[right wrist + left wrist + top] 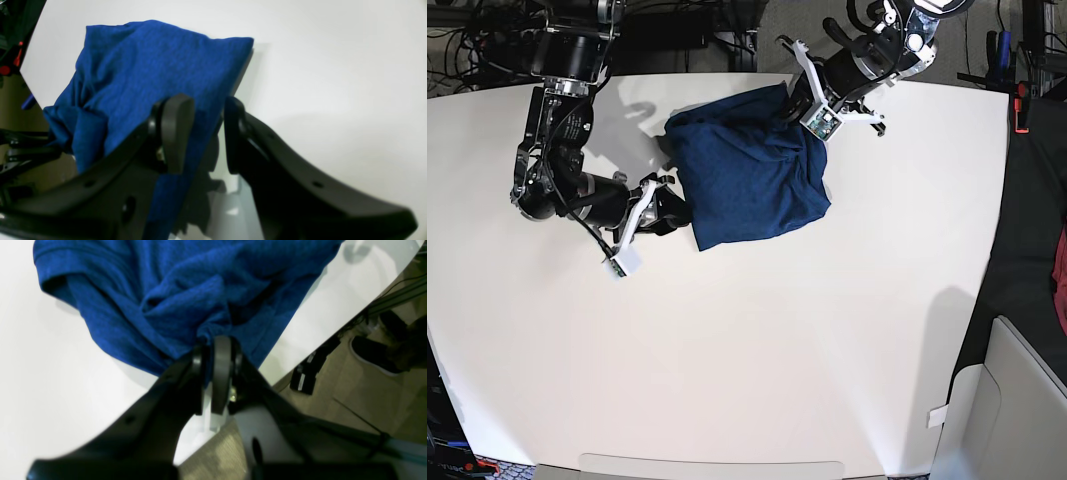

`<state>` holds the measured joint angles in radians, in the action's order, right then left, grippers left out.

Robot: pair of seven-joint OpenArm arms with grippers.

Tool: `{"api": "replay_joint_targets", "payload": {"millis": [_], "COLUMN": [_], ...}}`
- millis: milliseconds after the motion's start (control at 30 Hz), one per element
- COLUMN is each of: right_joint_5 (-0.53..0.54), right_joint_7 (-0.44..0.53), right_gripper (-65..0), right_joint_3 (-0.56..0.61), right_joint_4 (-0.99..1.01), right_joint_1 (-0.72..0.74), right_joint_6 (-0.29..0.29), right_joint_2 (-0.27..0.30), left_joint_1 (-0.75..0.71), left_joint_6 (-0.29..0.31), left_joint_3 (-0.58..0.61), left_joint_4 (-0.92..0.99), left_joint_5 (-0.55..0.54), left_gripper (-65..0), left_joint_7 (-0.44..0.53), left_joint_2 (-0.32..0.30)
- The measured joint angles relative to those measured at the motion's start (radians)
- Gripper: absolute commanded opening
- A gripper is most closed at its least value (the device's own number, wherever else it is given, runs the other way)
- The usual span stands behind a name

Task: Fold the T-shirt properly
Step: 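Lift the grasped shirt edge with the left gripper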

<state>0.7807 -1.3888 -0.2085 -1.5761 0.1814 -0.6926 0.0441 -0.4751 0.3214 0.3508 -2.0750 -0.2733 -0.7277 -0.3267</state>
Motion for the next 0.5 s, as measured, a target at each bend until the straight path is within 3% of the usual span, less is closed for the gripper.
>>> {"api": "replay_joint_targets", "payload": {"millis": [333, 500], "right_joint_5": [0.0, -0.001], "right_joint_7": [0.0, -0.001], "right_gripper": [-47.1, -47.1], "right_joint_3": [0.0, 0.024], "right_joint_4": [0.0, 0.0], "right_joint_1": [0.018, 0.018], "right_joint_6": [0.0, 0.0], "right_joint_2": [0.0, -0.017], "left_joint_1": [-0.036, -0.034], "left_joint_6": [0.001, 0.0], "left_joint_3": [0.001, -0.001], "left_joint_4": [0.0, 0.0], "left_joint_5": [0.001, 0.002], "left_gripper": [-61.5, -61.3], "left_joint_7": [-0.062, -0.072], "left_joint_2": [-0.001, -0.053]}}
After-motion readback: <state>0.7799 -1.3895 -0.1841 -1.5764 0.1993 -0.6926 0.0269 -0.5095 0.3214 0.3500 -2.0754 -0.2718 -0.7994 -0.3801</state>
